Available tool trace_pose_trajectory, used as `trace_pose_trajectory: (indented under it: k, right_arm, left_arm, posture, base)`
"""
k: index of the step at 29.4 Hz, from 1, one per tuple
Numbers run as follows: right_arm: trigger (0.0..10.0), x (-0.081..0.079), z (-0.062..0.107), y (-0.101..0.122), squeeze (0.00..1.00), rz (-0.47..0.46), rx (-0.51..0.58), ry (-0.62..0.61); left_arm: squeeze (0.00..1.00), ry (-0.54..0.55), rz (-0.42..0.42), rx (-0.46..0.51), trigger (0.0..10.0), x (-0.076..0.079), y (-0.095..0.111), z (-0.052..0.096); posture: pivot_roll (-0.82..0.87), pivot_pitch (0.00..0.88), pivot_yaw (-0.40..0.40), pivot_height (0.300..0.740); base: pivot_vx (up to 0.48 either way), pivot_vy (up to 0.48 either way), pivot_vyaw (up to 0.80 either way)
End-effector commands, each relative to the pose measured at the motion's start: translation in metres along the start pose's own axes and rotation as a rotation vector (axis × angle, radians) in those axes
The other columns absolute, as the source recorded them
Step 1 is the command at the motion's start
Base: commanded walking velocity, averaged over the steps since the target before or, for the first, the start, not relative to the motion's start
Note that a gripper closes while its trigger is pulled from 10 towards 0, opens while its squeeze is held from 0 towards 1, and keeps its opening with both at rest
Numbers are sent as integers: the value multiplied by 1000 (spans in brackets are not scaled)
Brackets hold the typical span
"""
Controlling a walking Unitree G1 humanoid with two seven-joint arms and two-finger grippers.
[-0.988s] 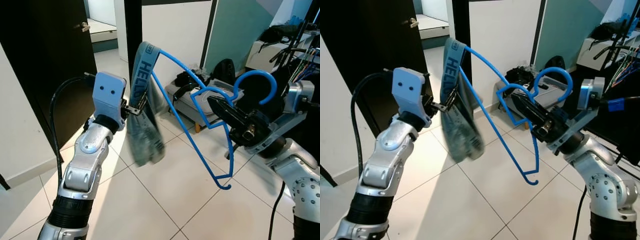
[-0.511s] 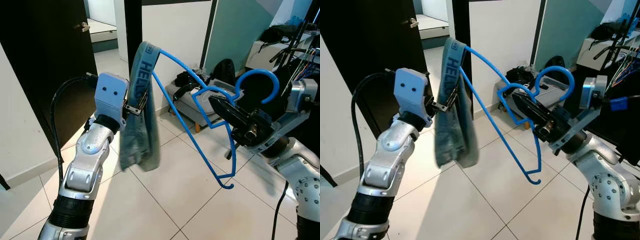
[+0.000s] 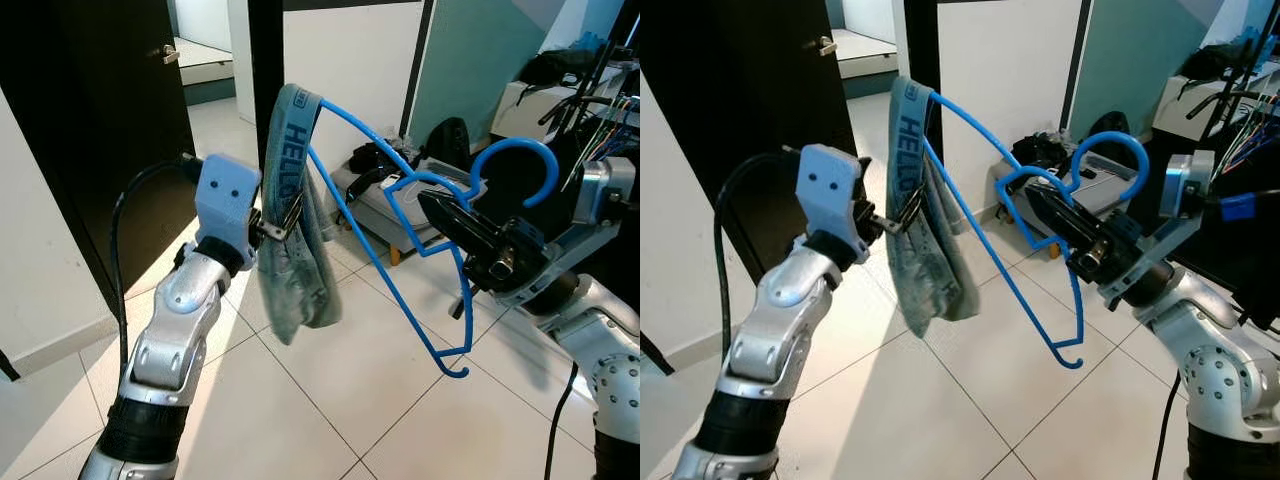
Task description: Hang hanger
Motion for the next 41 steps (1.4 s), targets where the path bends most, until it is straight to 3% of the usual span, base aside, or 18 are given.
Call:
trace_pose_trajectory:
  k: [1,4,5,15,16,17,18,22,23,24,25,41]
  right_arm:
    - [10000,0,1,5,0,21,10,-3]
    - [10000,0,1,5,0,21,11,-3]
    - [10000,0,1,5,0,22,10,-3]
    - [10000,1,0,6,0,24,9,-3]
    - [10000,1,1,7,0,27,9,-6]
    - [10000,1,1,7,0,27,9,-6]
    - [10000,1,1,7,0,28,8,-9]
    - [10000,3,2,7,0,31,6,-17]
    - [10000,4,2,6,0,33,3,-22]
    - [10000,4,2,6,0,33,3,-22]
    - [10000,5,2,5,0,36,-1,-28]
    - [10000,11,1,2,0,56,-22,-62]
  left_arm:
    - [0,2,19,-18,0,-3,-5,3]
    - [0,9,17,-26,0,-5,-7,4]
    - [0,14,16,-34,10000,-6,-8,5]
    - [0,22,16,-42,10000,-7,-8,5]
    - [0,20,24,-34,2118,-7,-7,5]
    - [0,20,24,-34,2118,-7,-7,5]
    - [0,19,31,-26,0,-8,-5,6]
    - [0,19,49,-13,0,-11,-3,6]
    - [0,22,53,-10,1686,-12,-1,6]
    - [0,22,53,-10,1686,-12,-1,6]
    - [0,27,55,-8,10000,-14,0,6]
    - [0,-68,177,57,10000,-2,14,6]
  posture:
    - [-53,0,-26,740]
    - [-52,0,-26,740]
    - [-51,0,-28,740]
    - [-52,0,-30,740]
    - [-56,0,-29,740]
    - [-56,0,-29,740]
    - [-56,0,-29,740]
    - [-54,0,-29,740]
    - [-54,0,-29,740]
    - [-54,0,-29,740]
    - [-54,0,-29,740]
    - [-51,0,-32,740]
  base:
    - [0,0,0]
    - [0,0,0]
    - [0,0,0]
    - [0,0,0]
    - [0,0,0]
    - [0,0,0]
    - [0,0,0]
    - [0,0,0]
    - [0,0,0]
    - [0,0,0]
    - [0,0,0]
    - [0,0,0]
Point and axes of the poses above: a point about 5 cm out from each wrist's last joint towards the gripper, its own z axis pointing back from the gripper into the wrist, its own y axis along the axis of the wrist's last joint, x = y × z, the point moved 3 cm from there along -z, pointing out of the wrist towards the gripper, and after that the axes turned 11 degrees about -z, right-handed, at the moved point
